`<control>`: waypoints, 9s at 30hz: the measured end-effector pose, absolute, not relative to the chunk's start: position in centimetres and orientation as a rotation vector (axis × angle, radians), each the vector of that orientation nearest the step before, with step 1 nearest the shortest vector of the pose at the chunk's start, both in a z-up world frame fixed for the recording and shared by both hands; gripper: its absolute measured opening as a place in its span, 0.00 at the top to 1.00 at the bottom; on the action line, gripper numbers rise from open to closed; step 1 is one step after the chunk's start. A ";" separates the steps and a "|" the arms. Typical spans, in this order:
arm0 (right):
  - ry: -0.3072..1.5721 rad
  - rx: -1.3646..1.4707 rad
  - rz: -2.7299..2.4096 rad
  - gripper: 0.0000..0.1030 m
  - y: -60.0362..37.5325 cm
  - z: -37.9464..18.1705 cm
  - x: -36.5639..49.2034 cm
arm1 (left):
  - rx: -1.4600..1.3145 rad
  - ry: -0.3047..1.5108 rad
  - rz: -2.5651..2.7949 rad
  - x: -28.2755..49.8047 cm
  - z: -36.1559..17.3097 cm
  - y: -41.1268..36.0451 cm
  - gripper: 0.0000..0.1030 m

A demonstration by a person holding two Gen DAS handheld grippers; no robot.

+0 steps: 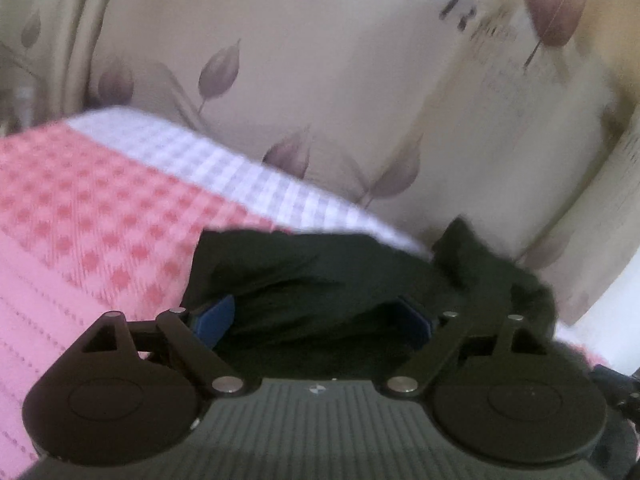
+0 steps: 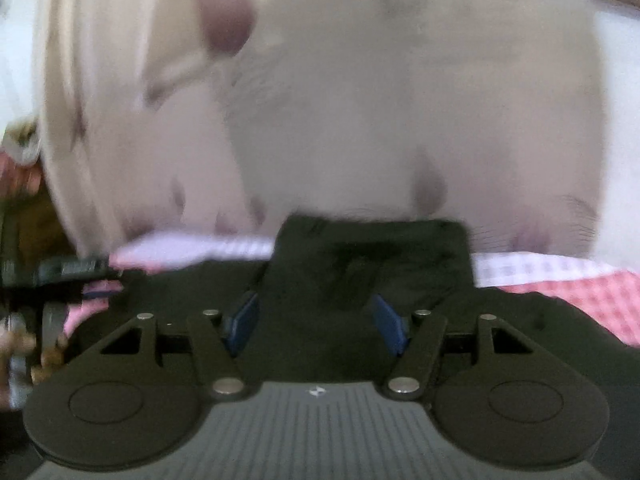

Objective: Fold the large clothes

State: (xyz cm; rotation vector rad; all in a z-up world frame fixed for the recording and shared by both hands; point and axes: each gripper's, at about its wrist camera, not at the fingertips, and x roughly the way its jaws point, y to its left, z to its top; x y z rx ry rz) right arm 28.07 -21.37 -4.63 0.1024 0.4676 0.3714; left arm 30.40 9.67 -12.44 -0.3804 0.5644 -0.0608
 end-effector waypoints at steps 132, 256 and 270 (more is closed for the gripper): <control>0.501 0.799 0.349 0.84 -37.1 -11.0 -12.8 | -0.406 0.637 -0.413 -7.0 -8.3 20.7 0.88; 0.628 -0.074 -0.071 0.14 -31.0 -10.9 28.2 | -0.247 0.674 0.264 26.8 -15.7 12.8 0.00; 0.369 -0.043 -0.056 0.00 -26.8 -4.2 21.8 | -0.270 0.681 0.260 26.8 -15.7 13.0 0.00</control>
